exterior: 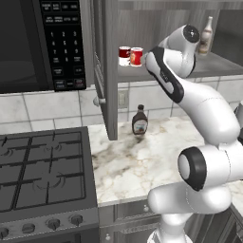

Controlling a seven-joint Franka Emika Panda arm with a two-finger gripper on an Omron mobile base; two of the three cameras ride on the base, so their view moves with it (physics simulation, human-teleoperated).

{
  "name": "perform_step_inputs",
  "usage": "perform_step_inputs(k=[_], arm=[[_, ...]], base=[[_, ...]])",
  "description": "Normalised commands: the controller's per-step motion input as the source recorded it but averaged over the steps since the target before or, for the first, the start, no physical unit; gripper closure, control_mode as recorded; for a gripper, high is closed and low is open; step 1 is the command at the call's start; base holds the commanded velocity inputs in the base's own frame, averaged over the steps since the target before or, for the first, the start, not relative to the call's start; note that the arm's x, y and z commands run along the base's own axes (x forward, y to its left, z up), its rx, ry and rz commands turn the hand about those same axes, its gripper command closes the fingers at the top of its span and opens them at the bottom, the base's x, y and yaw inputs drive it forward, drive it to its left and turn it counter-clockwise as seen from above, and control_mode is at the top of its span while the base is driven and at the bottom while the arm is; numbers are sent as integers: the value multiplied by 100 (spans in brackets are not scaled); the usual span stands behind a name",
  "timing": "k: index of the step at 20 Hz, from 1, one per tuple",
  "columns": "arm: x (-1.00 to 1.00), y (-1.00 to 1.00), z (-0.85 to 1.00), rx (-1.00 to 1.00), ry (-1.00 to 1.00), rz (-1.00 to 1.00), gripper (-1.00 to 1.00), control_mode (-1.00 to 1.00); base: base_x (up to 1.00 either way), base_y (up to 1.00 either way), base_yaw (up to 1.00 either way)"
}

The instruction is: Pick the cans from the counter and place them in their designated side in the cabinet.

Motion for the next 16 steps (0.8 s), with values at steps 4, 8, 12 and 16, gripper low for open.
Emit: perform_step_inputs(k=[4, 8, 12, 16], arm=[[17, -4, -19, -3, 6, 1, 100, -100], [15, -6, -22, -3, 5, 1, 100, -100], [11, -1, -27, -5, 4, 1, 100, -100], [13, 0, -28, -5, 3, 1, -100, -100]], base=[[0, 0, 0], [0, 0, 0], [0, 0, 0], [0, 0, 0]])
